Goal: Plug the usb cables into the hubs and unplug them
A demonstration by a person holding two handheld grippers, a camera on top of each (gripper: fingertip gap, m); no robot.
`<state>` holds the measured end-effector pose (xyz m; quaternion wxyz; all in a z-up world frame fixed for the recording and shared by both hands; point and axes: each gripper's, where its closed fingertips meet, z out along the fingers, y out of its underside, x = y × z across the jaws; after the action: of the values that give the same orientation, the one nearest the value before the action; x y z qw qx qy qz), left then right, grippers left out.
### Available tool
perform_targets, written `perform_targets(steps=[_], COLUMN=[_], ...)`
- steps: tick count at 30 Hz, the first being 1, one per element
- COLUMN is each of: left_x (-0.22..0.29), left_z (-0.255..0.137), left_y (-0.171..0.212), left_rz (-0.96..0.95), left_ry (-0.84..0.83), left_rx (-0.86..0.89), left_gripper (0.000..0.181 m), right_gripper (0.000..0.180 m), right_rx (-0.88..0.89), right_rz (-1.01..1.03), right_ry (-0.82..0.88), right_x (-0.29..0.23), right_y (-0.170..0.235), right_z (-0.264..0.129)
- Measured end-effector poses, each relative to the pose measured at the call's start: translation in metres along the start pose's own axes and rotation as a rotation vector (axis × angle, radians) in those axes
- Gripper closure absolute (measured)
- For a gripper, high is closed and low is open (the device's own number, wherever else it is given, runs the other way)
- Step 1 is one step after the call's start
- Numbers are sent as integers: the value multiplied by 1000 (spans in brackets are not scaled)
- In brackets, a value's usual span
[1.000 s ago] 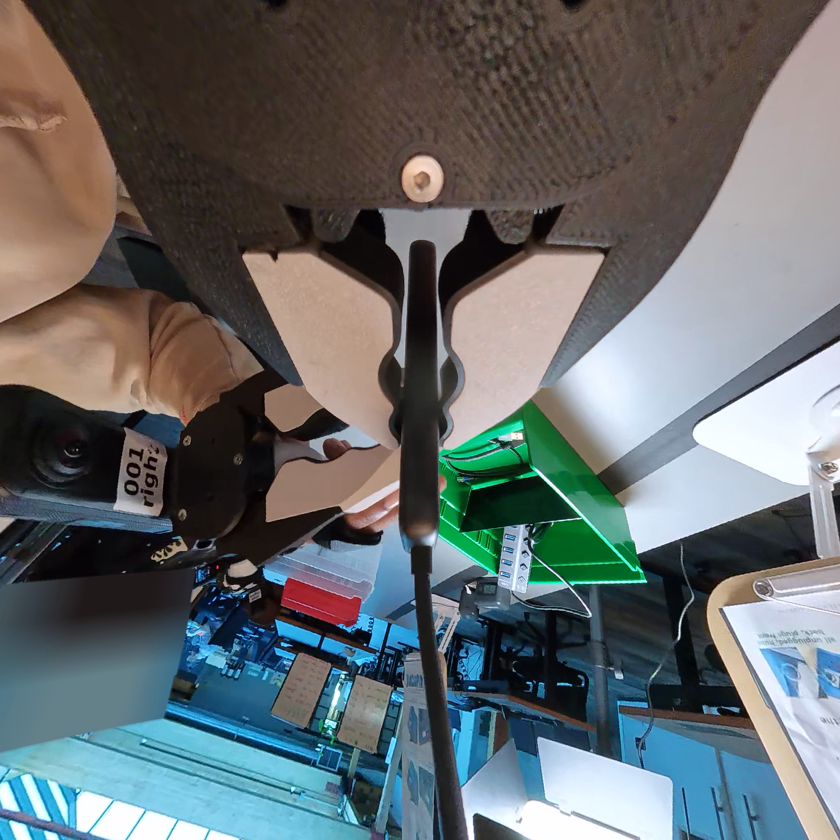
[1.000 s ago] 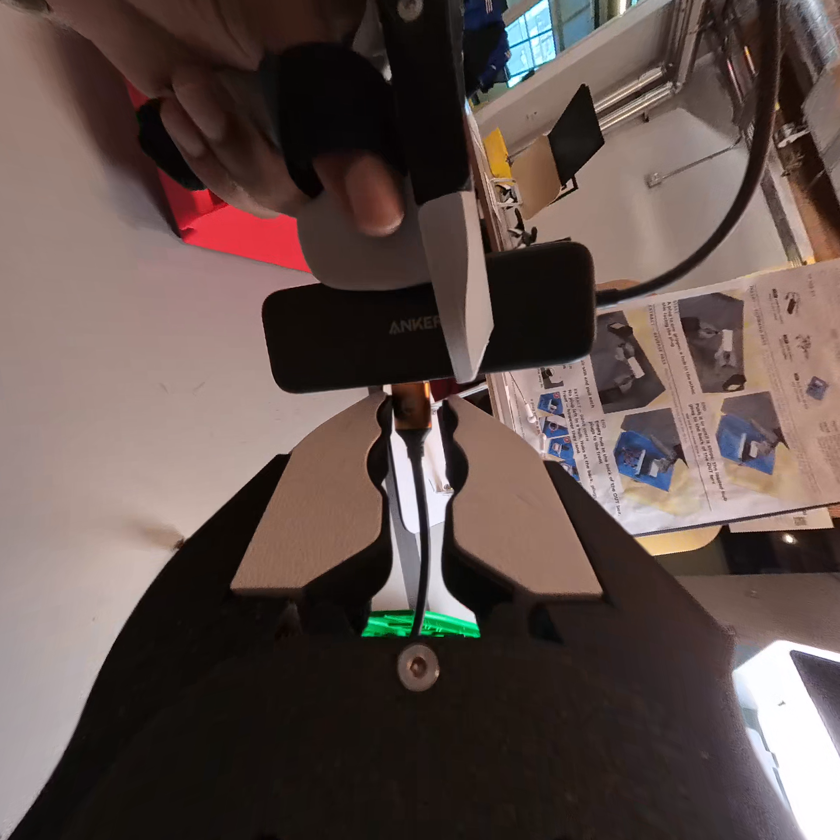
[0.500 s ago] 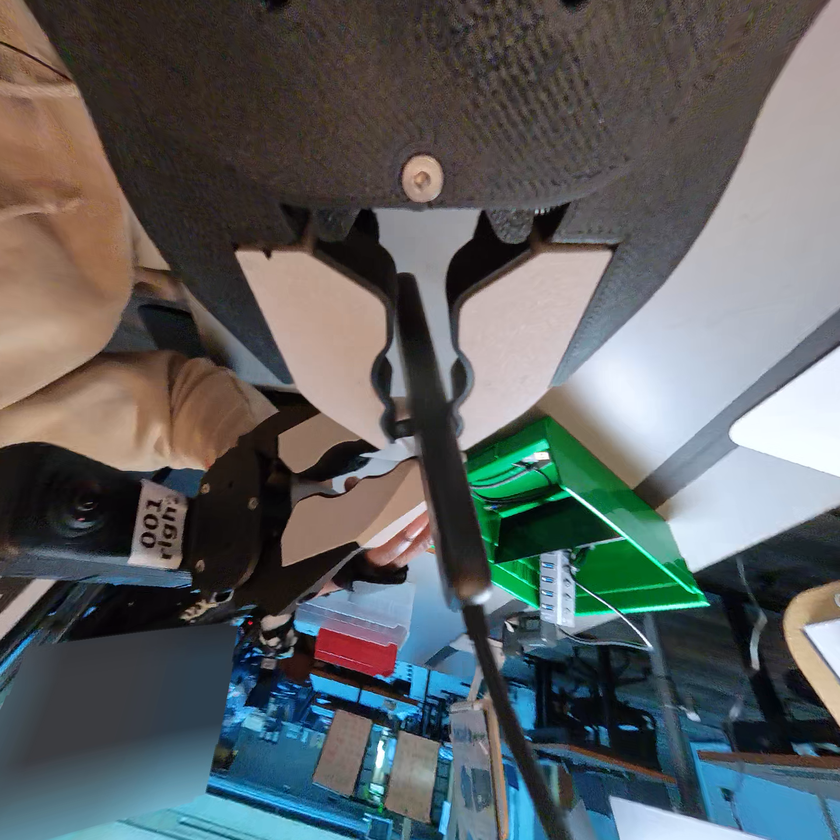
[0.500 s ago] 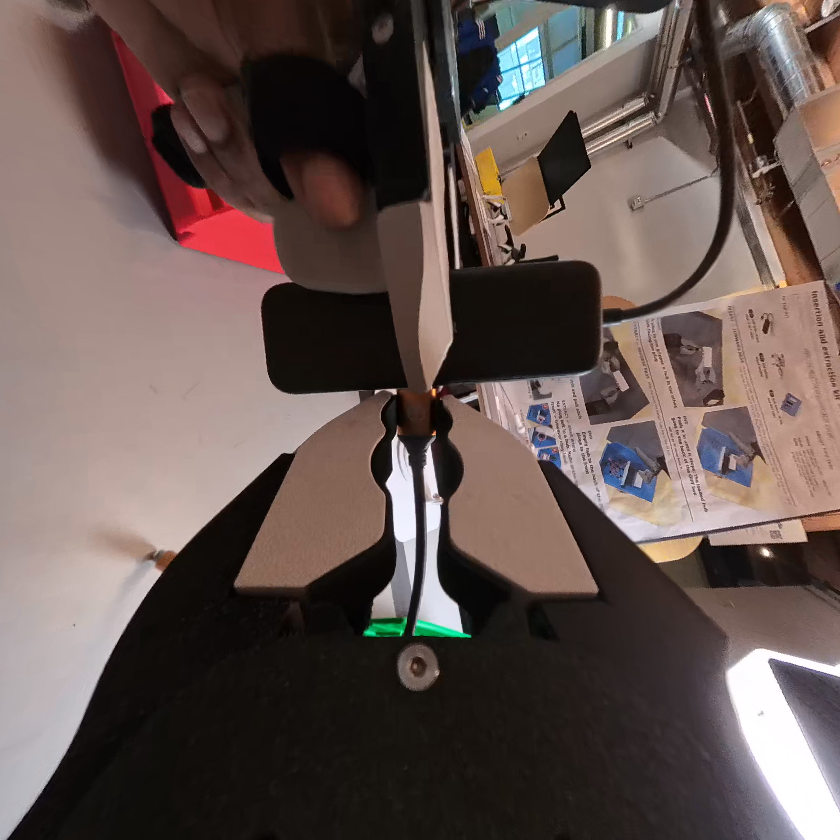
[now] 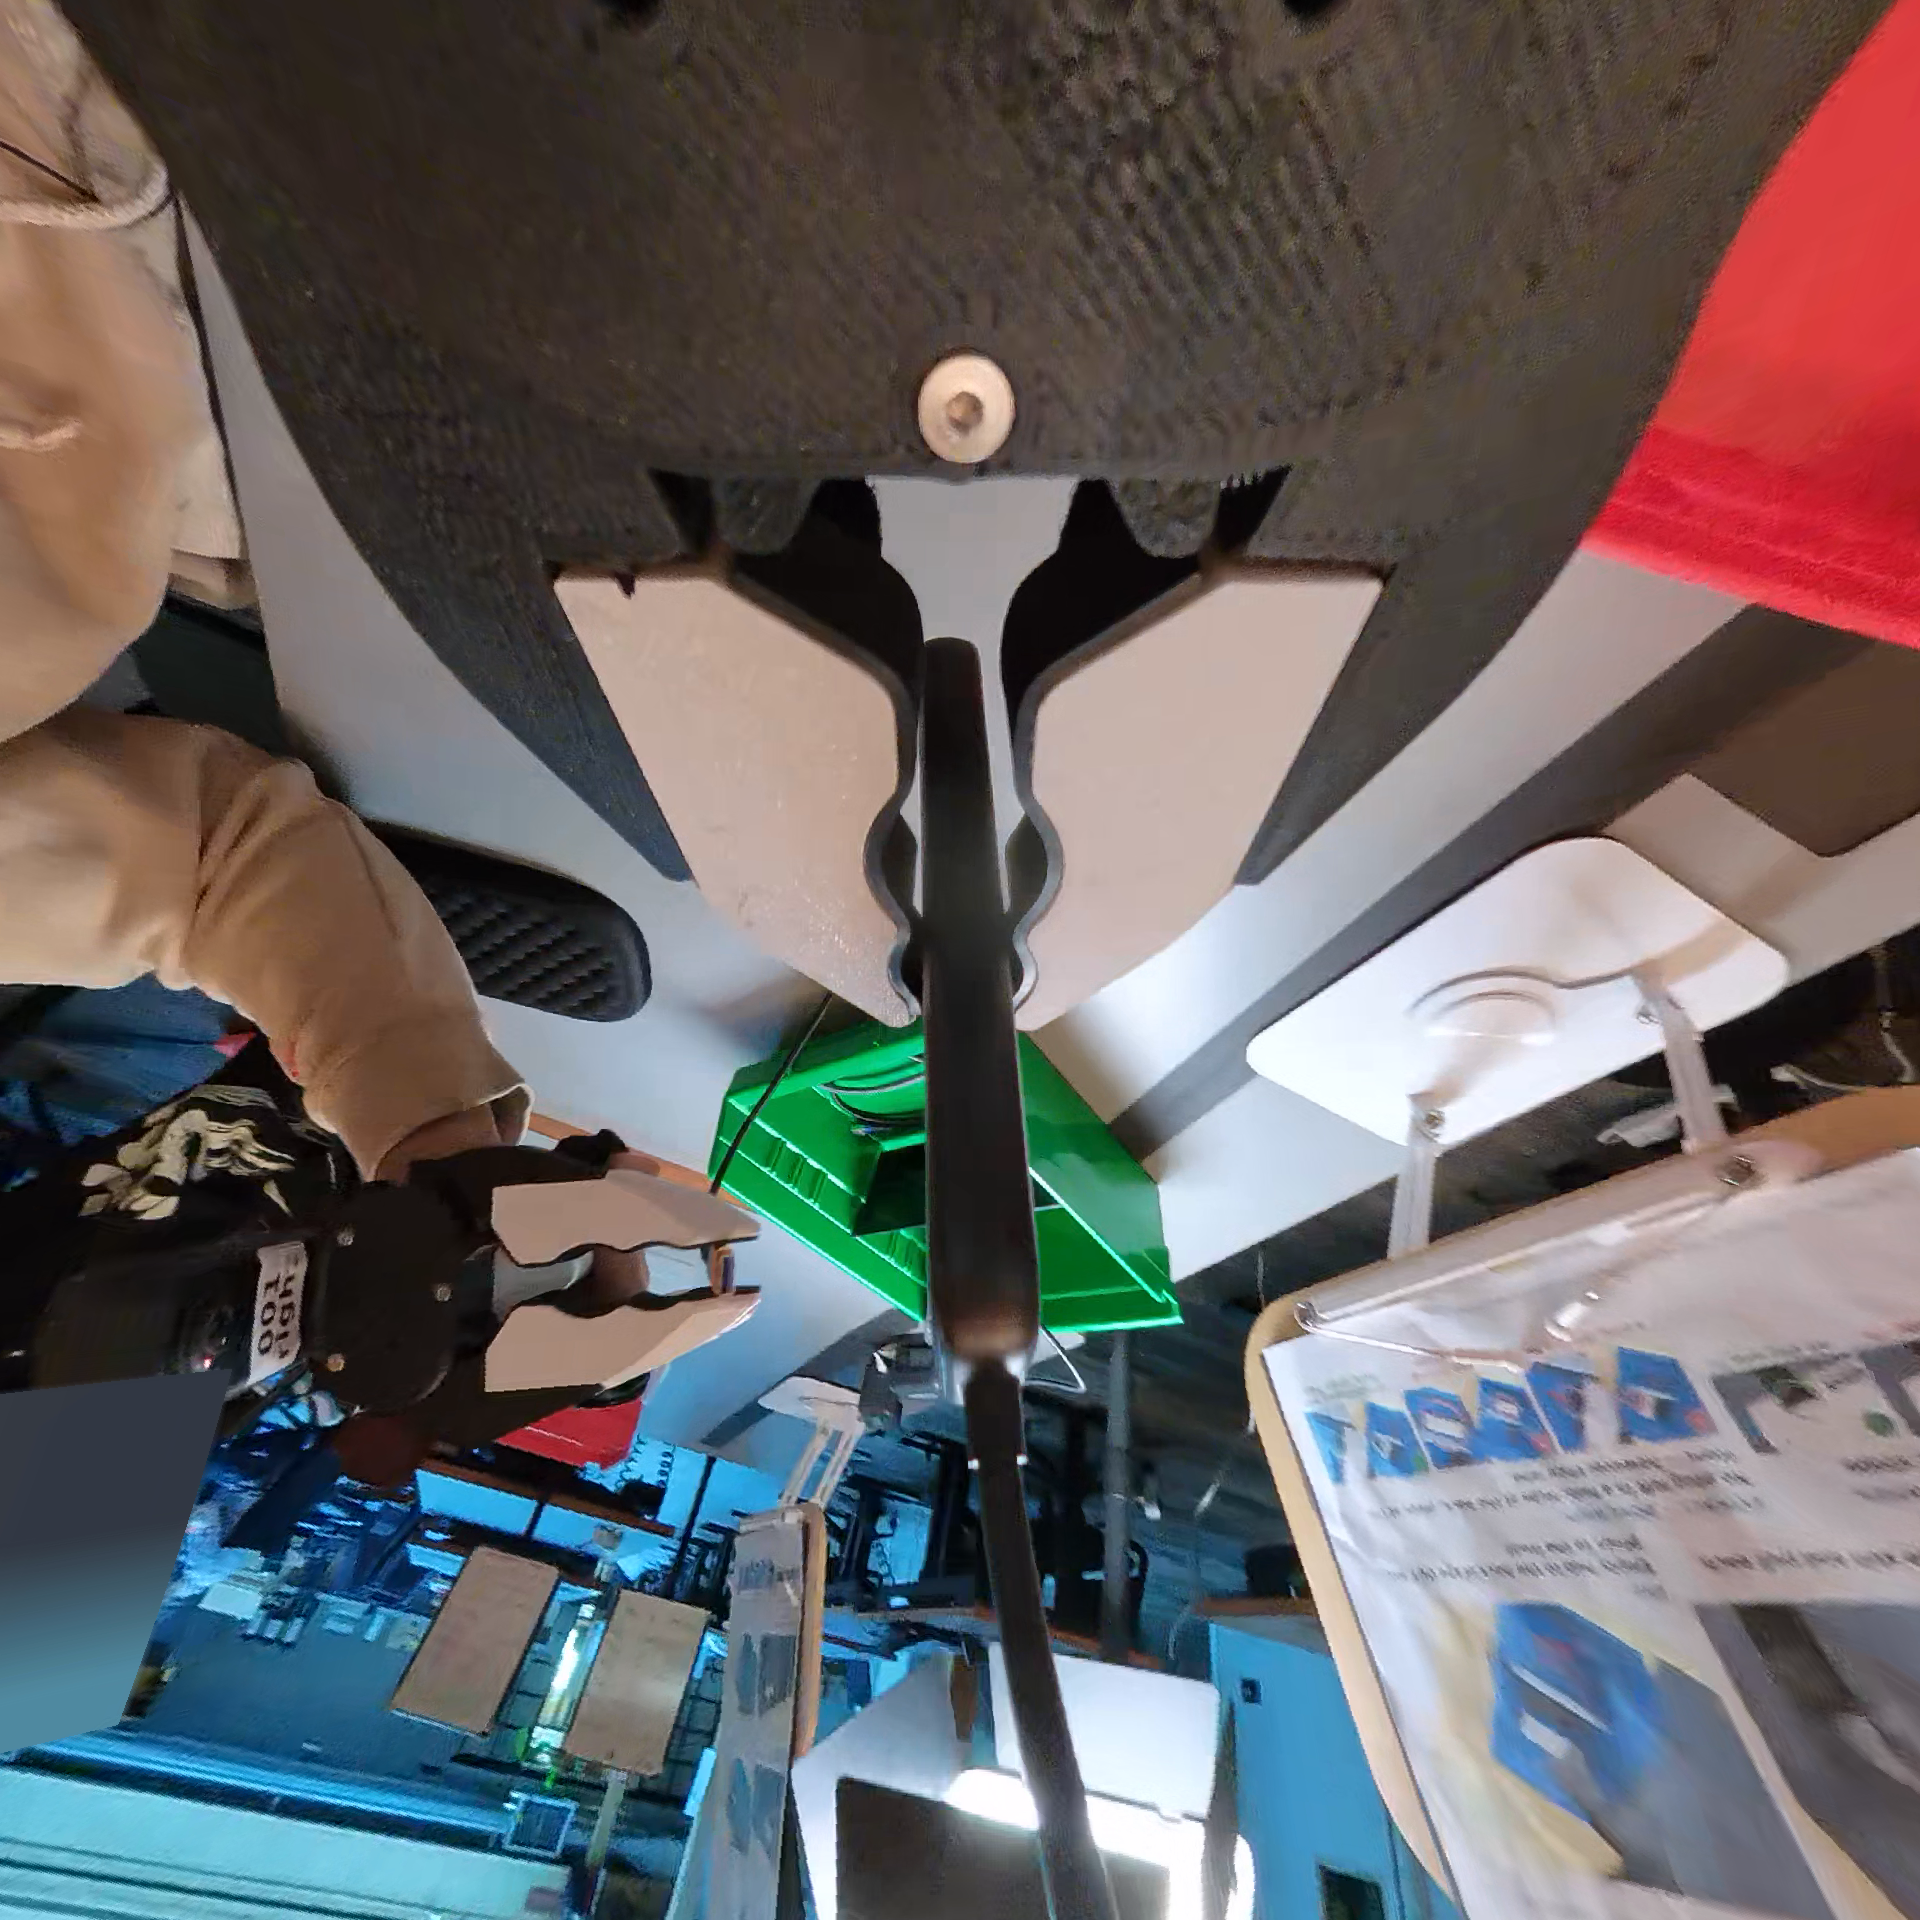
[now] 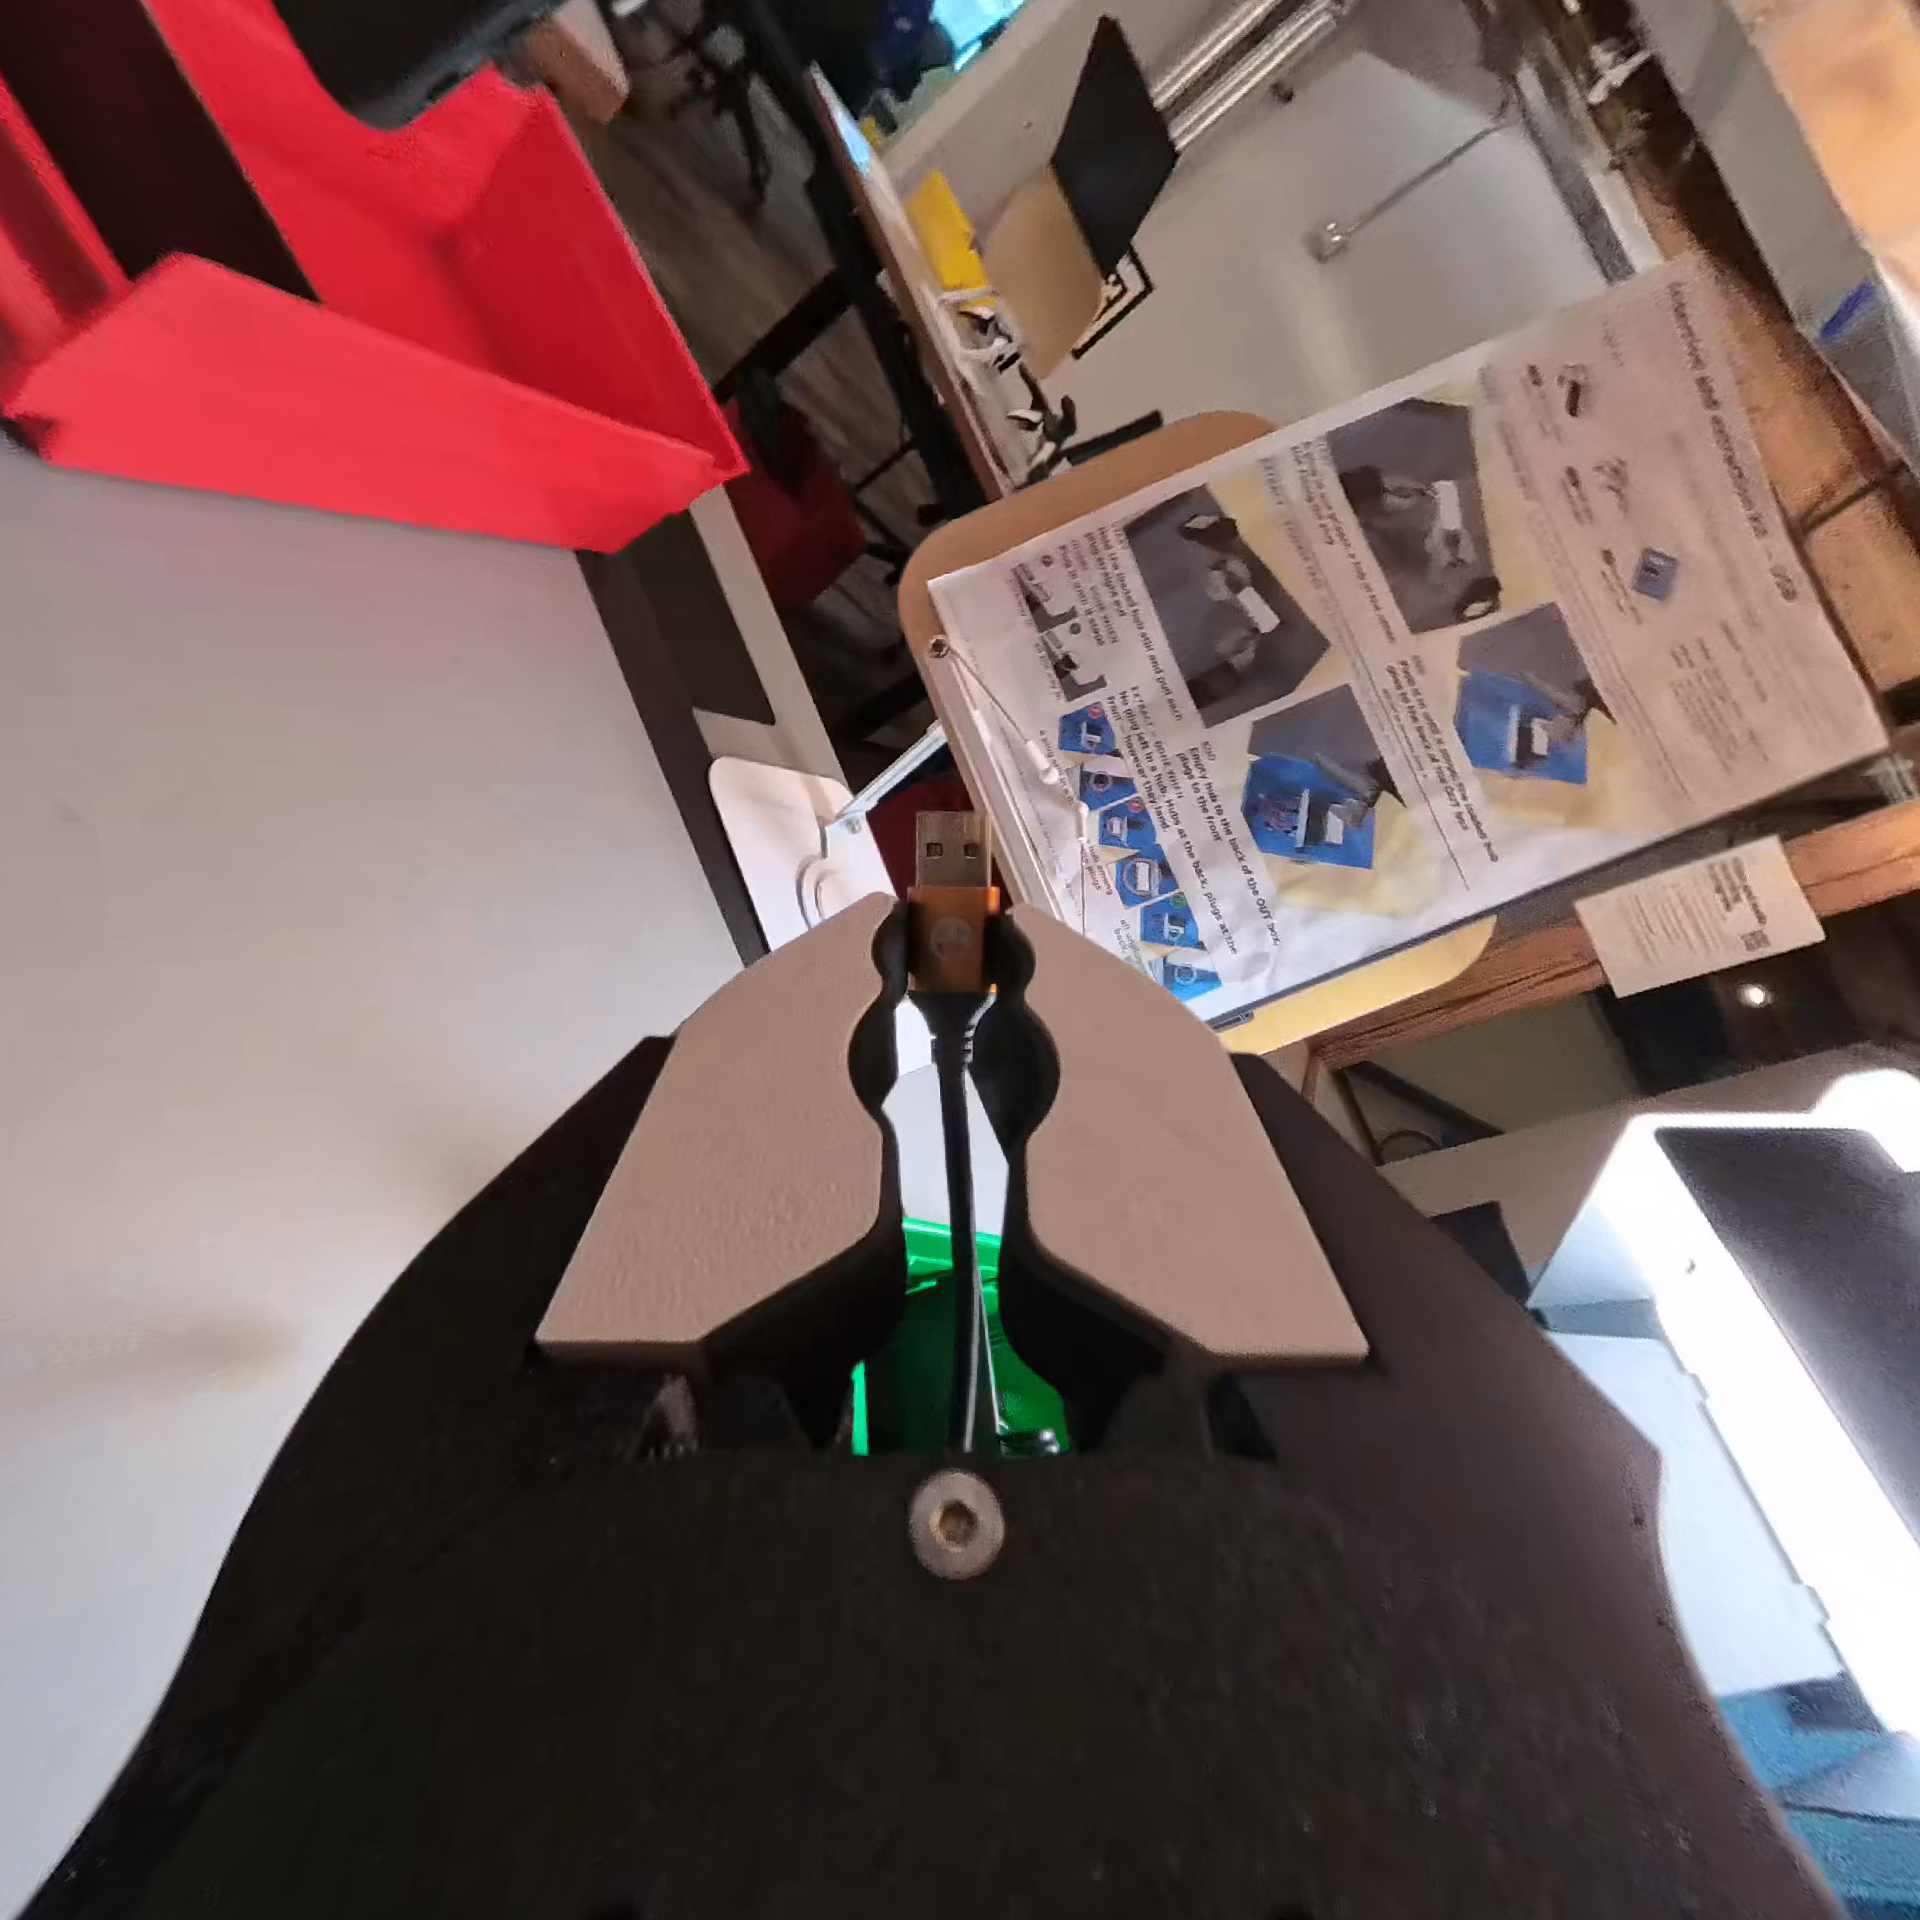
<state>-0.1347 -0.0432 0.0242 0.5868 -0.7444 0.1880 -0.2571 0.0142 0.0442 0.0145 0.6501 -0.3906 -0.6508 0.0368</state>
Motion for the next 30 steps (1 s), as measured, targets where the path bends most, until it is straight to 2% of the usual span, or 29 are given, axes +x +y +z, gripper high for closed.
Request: perform_targets(steps=[7, 15, 20, 26, 30], left_x=[1, 5, 9, 12, 16], left_z=[4, 11, 8, 11, 17], left_y=[-3, 0, -4, -2, 3], left_rz=[15, 51, 68, 70, 72], left_ry=[-8, 3, 6, 21, 38], left_rx=[33, 22, 39, 30, 1], left_gripper=[168, 169, 168, 168, 168], right_gripper=[164, 164, 164, 163, 157], right_rx=[-13, -22, -103, -421, -525], right_rz=[55, 57, 184, 368, 446], right_ry=[116, 194, 171, -12, -39], right_x=[30, 96, 99, 47, 36], right_y=[14, 37, 97, 192, 222], right_z=[-7, 4, 21, 34, 29])
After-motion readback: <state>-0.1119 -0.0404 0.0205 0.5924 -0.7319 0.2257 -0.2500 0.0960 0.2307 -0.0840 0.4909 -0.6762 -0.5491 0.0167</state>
